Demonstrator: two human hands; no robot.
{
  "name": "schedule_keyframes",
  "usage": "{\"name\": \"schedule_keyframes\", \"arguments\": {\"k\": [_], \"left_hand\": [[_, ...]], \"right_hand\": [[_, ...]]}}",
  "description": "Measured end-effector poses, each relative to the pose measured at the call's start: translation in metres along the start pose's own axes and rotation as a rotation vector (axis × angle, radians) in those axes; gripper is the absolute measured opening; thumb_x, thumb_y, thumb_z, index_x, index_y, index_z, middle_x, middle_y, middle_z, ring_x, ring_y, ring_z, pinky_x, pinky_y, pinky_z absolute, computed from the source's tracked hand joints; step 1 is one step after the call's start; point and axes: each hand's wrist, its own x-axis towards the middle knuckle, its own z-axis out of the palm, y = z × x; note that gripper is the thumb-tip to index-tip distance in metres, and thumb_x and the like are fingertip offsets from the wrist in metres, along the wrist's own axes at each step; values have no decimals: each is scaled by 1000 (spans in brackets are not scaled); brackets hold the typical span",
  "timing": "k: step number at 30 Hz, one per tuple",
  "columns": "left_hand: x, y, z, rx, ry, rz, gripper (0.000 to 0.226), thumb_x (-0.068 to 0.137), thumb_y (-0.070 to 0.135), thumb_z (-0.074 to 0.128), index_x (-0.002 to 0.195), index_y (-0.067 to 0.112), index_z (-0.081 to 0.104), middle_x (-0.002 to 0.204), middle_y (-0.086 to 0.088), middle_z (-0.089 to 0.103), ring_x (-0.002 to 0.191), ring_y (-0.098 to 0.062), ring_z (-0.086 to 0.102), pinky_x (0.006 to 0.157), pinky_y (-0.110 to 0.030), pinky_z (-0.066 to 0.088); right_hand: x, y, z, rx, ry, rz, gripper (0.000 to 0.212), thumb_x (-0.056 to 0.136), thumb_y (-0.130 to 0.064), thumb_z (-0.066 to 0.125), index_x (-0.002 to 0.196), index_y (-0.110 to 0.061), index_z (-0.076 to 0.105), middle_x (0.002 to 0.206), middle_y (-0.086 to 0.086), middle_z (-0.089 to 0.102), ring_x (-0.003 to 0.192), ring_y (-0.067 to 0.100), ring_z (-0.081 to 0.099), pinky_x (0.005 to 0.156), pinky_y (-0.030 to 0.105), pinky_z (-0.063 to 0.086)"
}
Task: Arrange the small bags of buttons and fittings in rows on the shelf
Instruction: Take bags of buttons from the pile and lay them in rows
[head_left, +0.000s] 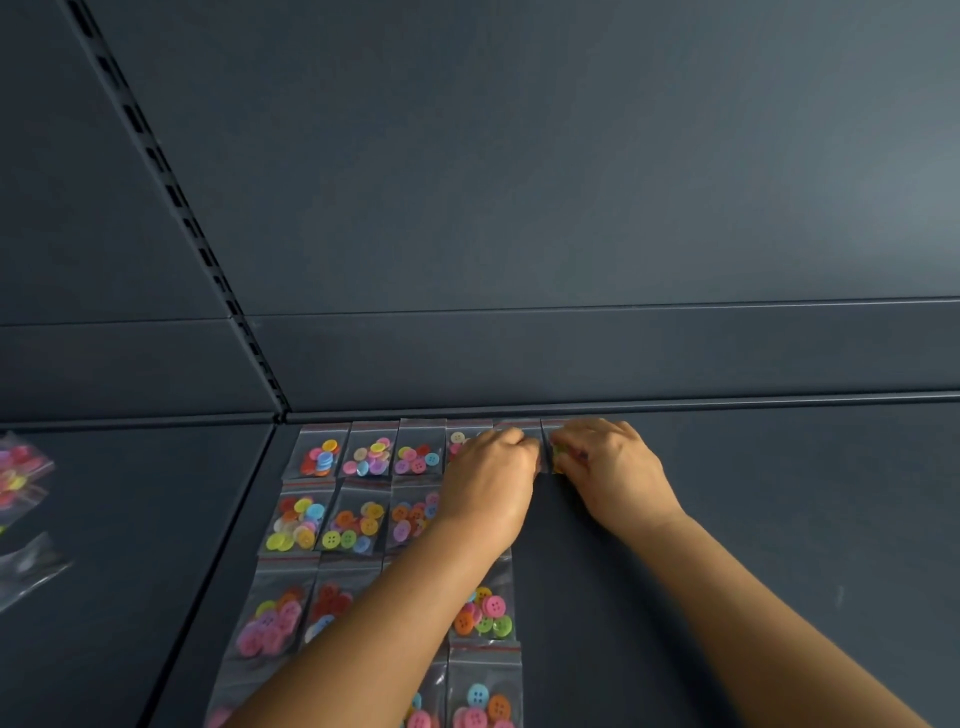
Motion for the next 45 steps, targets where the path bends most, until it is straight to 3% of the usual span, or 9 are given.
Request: {"name": "schedule_keyframes", "arguments": {"k": [7, 11, 13, 18, 30, 45], "left_hand": [[3, 2, 2, 18, -33, -22, 13, 86, 9, 61, 97, 13, 66, 94, -3, 61, 93, -26, 57, 72, -36, 46], [1, 3, -7, 2, -38, -39, 32, 92, 14, 57, 124, 13, 59, 119, -4, 60, 112, -26, 53, 91, -36, 46], [-3, 1, -20, 11, -41, -59, 45, 95, 23, 52, 139, 13, 44, 133, -5, 54, 123, -26, 46, 101, -37, 40], [-32, -21, -58, 55, 24, -164, 55, 97, 36, 47, 145, 16, 32, 143, -5, 43, 132, -24, 37, 110, -36, 30], [-127, -146, -124, 99, 76, -370, 56, 98, 42, 42, 147, 22, 25, 146, 1, 39, 134, -19, 33, 111, -30, 24], [-214, -324, -166, 115, 47, -415, 56, 98, 40, 42, 147, 22, 25, 147, 2, 38, 137, -18, 30, 113, -30, 21]], "right_hand": [[3, 0, -2, -19, -46, 13, 19, 93, -23, 51, 96, -14, 68, 107, -4, 62, 105, 20, 48, 77, 31, 45], [1, -6, -8, -36, -57, 2, 20, 92, -27, 53, 101, -14, 65, 109, -1, 61, 105, 22, 48, 75, 27, 38], [0, -14, -10, -58, -21, -38, 25, 92, -30, 55, 110, -15, 65, 112, 3, 60, 107, 26, 50, 81, 31, 41], [-1, -50, -10, -108, -18, -158, 48, 90, -35, 58, 133, -16, 51, 130, 5, 52, 116, 28, 48, 99, 37, 39], [-5, -202, 46, -116, -135, -426, 56, 93, -45, 47, 143, -21, 37, 145, 0, 40, 132, 21, 36, 111, 33, 27], [-7, -384, 151, -43, -221, -400, 54, 96, -44, 43, 144, -23, 33, 147, -5, 36, 136, 16, 29, 112, 31, 23]]}}
